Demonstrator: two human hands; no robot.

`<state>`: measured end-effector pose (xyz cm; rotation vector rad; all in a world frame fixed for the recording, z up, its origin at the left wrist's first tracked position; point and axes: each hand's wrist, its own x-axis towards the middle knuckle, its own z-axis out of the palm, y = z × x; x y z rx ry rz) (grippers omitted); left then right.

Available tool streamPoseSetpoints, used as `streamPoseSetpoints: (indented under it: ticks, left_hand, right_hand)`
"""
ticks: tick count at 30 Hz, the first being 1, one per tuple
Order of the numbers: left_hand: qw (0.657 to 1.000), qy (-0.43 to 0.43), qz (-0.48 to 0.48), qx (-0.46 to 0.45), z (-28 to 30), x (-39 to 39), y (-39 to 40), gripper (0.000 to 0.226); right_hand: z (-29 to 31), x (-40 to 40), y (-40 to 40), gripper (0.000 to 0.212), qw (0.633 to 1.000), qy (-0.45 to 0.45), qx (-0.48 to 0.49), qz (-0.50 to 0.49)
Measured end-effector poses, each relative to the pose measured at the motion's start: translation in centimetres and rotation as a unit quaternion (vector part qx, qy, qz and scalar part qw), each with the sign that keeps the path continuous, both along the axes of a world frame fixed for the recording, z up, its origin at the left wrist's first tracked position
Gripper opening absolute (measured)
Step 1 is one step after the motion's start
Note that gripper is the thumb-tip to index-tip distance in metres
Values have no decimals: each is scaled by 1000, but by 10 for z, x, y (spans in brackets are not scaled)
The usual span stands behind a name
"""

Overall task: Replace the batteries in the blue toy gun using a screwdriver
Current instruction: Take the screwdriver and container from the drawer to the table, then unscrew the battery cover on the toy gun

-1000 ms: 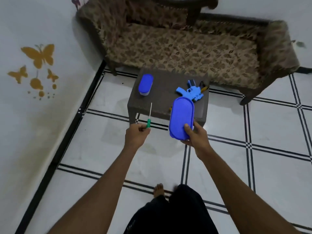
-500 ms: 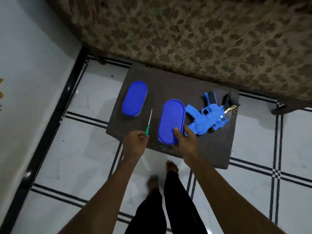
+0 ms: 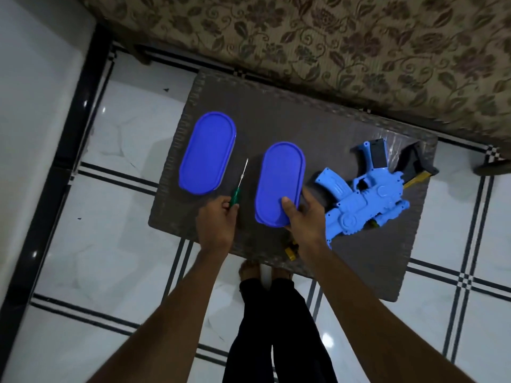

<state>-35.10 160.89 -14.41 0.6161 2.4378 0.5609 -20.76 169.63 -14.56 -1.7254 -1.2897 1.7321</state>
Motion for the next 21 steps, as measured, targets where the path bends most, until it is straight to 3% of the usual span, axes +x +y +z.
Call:
streamPoseSetpoints:
  ticks: [6, 12, 17, 21]
  left_hand:
    - [999, -3, 35, 38, -1, -2, 11, 15]
    - [998, -10, 64, 21, -2, 2, -3, 32]
    - [1000, -15, 11, -7, 49, 30, -40, 28]
    - [999, 6, -39, 8, 112, 66, -49, 14]
  right_hand:
    - [2, -1, -2, 39, 998, -55, 15, 0]
    - [3, 3, -3, 44, 995, -102, 8, -2]
    - [56, 27, 1, 38, 988, -154, 24, 20]
    - [121, 61, 15, 25, 985, -129, 88, 71]
